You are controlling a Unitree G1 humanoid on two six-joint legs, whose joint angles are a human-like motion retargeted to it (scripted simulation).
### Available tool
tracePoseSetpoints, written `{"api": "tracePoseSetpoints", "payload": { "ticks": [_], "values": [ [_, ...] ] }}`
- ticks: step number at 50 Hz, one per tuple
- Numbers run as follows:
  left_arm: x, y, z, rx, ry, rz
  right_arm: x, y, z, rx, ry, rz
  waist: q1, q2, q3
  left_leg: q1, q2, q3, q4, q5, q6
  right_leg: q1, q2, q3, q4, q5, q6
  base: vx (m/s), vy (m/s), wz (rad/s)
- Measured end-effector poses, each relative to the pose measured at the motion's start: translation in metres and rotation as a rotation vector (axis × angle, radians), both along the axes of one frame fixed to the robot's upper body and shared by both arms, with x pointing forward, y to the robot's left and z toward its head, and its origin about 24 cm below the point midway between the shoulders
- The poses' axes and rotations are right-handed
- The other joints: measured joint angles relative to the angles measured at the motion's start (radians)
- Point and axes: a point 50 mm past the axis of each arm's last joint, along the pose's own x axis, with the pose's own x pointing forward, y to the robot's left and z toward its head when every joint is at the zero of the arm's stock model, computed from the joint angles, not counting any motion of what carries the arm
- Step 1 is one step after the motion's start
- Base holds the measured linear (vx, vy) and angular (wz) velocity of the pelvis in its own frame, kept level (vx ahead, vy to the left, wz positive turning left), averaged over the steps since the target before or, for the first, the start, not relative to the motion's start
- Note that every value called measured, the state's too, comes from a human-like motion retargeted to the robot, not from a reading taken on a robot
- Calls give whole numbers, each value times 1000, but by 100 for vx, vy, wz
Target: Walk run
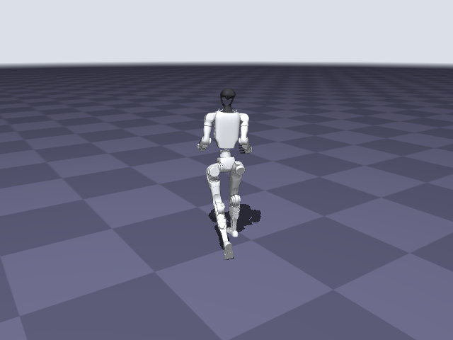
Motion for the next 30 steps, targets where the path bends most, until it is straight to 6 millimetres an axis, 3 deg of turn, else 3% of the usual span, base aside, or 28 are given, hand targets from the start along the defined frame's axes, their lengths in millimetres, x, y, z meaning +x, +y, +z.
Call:
{"api": "tracePoseSetpoints", "payload": {
  "ticks": [2,3,5,8,9,12,14,18,20,22,24,25,27,28,30],
  "values": [
    [-21,22,-18,90,82,12,24,9,15,56,-118,-32,34,40,12,-98,36,79,357,11,-43,44,121,49,136,-76,-64,125,-44,5],
    [-29,25,-28,127,124,1,38,7,25,82,-196,-68,35,67,17,-165,63,55,517,11,-43,43,116,12,186,-122,-49,112,-22,77],
    [-50,24,-49,117,232,49,63,1,42,132,-325,-77,45,19,-2,-283,-19,54,592,-14,-8,99,45,-17,162,-151,-56,118,-24,46],
    [-82,14,-70,3,357,160,88,14,59,173,-407,20,89,-47,-6,-440,35,250,606,-235,198,208,35,7,99,-135,-91,119,-16,-7],
    [-90,13,-73,-21,383,188,91,14,65,164,-432,48,117,-67,1,-490,26,278,576,-306,243,242,27,-3,76,-102,-93,143,-10,1],
    [-106,18,-75,-13,410,242,93,14,80,124,-495,126,243,-138,12,-604,4,372,361,-454,316,355,-16,-105,-10,59,-57,97,-18,-61],
    [-107,24,-71,31,397,251,90,13,85,93,-514,145,310,-158,14,-627,-1,429,129,-508,356,425,7,-126,-45,175,-27,149,-15,0],
    [-89,21,-58,70,315,233,76,4,81,39,-499,100,378,-181,15,-584,-27,531,-238,-582,391,543,53,-227,-48,394,61,112,-25,71],
    [-76,20,-48,91,250,236,71,5,74,43,-470,92,412,-226,38,-571,32,616,-204,-453,480,559,68,-190,72,483,128,150,-93,41],
    [-61,17,-36,134,184,262,65,7,64,48,-425,106,354,-269,46,-515,-3,589,-77,-688,480,498,39,-247,388,483,220,181,-90,159],
    [-46,18,-28,174,138,338,53,12,44,55,-331,146,279,-241,44,-554,-61,348,111,-783,480,415,102,-222,656,483,242,151,-10,176],
    [-34,23,-22,169,100,384,47,11,34,56,-278,158,260,-213,35,-581,-56,287,174,-813,480,359,168,-147,714,483,233,125,-1,70],
    [-5,20,-3,72,-2,433,39,18,15,75,-175,212,242,-123,12,-516,107,322,179,-862,480,257,289,-76,674,432,133,107,6,0],
    [6,15,8,4,-55,449,32,17,8,64,-121,236,249,-88,4,-478,139,327,170,-886,480,216,269,-80,665,368,64,120,19,-20],
    [20,14,28,-83,-148,470,12,4,-4,16,-20,244,271,-64,-3,-402,115,314,100,-874,480,139,197,-59,606,231,-39,126,23,51]
  ]
}}
